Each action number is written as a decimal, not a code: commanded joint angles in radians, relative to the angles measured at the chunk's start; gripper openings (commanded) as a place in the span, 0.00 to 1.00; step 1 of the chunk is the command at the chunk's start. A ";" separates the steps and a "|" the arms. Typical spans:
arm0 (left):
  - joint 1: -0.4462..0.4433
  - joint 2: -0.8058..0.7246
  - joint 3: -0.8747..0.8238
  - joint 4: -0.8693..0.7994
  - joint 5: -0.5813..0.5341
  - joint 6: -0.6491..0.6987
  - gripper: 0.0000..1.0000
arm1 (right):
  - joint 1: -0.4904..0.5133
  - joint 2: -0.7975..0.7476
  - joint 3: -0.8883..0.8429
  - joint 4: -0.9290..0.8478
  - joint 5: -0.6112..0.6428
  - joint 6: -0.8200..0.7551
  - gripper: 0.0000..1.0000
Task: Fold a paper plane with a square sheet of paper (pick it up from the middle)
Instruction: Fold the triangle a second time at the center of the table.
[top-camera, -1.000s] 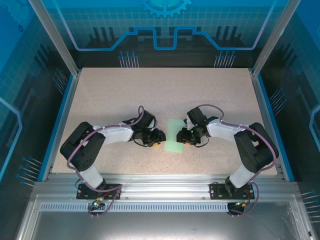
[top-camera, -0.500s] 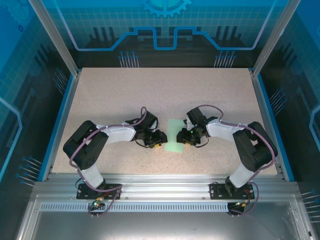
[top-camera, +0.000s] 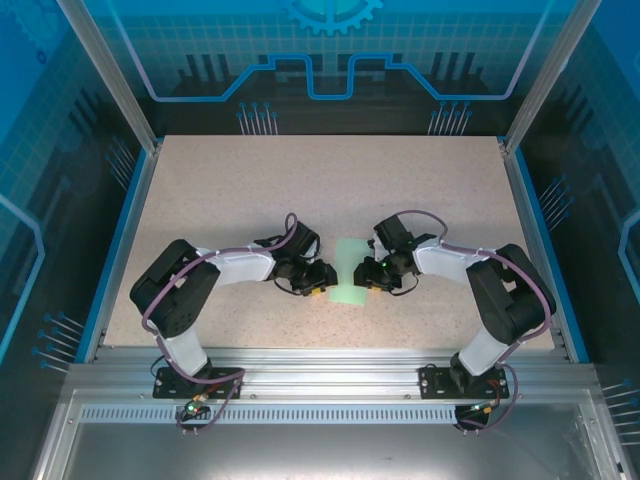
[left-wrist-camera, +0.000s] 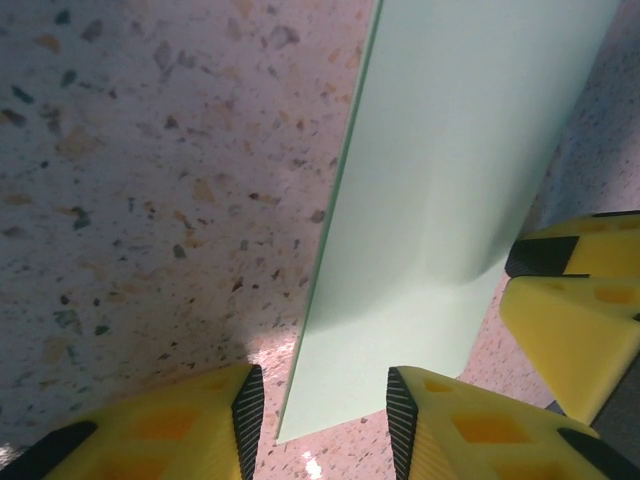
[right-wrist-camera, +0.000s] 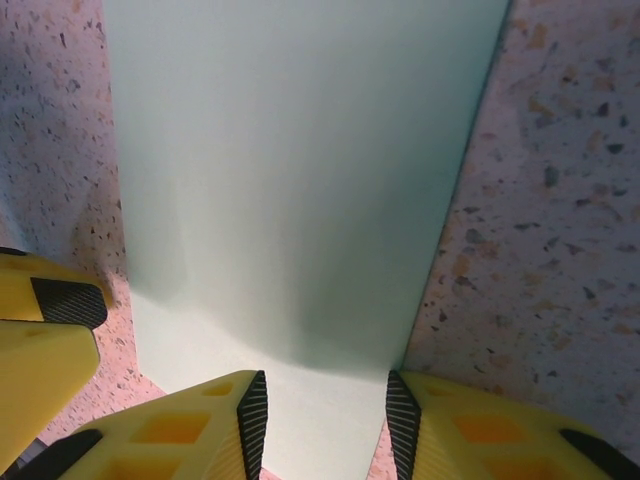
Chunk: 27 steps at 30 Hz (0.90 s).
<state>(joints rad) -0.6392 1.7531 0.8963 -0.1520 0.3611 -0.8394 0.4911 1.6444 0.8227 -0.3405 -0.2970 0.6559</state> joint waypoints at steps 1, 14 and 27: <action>-0.014 0.017 0.027 -0.035 0.009 -0.005 0.41 | 0.007 0.029 -0.022 0.003 -0.007 0.014 0.38; -0.024 0.012 0.033 -0.057 0.003 -0.011 0.41 | -0.010 0.000 -0.050 0.018 -0.015 0.021 0.33; -0.037 0.019 0.038 -0.048 0.008 -0.023 0.41 | -0.026 -0.017 -0.060 0.029 -0.041 0.027 0.32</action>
<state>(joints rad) -0.6651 1.7546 0.9058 -0.1795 0.3607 -0.8406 0.4721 1.6272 0.7803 -0.2935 -0.3157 0.6716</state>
